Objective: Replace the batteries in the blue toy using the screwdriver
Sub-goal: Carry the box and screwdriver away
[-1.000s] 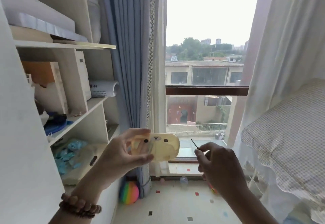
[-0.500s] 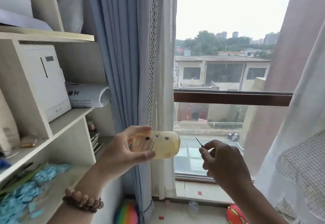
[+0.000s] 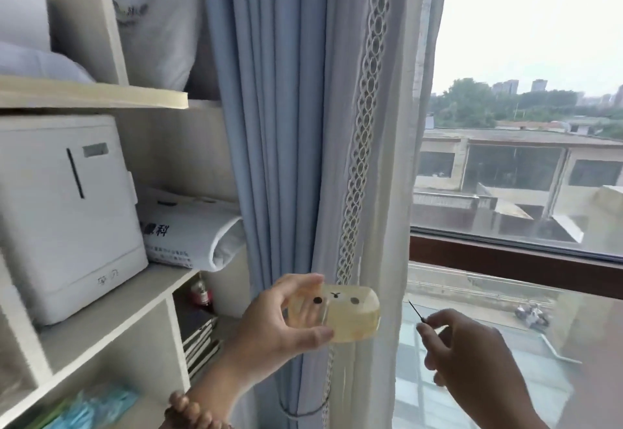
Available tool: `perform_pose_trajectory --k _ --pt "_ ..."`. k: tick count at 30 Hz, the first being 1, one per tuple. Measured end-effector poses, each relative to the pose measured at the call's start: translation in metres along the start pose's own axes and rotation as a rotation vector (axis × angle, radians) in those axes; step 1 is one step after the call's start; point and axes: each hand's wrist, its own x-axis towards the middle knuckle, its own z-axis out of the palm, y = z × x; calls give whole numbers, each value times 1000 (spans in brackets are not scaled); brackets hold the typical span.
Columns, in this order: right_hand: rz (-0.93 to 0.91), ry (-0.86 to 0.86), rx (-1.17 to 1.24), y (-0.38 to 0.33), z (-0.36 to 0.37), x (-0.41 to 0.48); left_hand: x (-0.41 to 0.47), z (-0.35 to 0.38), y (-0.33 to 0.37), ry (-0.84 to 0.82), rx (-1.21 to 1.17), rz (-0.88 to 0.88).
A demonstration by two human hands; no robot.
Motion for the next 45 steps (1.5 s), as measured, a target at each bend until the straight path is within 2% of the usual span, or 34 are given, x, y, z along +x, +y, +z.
perform_pose_trajectory --k 4,9,12,19,24,27,36,45 --pt "-120 -92 65 -33 45 71 25 -29 -26 184 70 -48" --pt "-418 -265 70 -91 113 139 26 -74 -46 548 168 -115" --pt "-593 -343 101 -129 143 152 8 -95 -49 723 193 -188" --pt "-804 -600 219 -200 197 136 -45 -128 -50 1015 282 -411" --pt "-856 -652 208 -235 228 116 -63 -143 -63 1088 225 -442" --pt "-864 -662 201 -250 243 108 -60 -145 -68 1074 264 -441" --pt "-914 -597 191 -275 280 113 -49 -155 -85 1031 407 -527" --pt "-1058 -568 42 -296 310 118 -34 -173 -104 1056 438 -639"
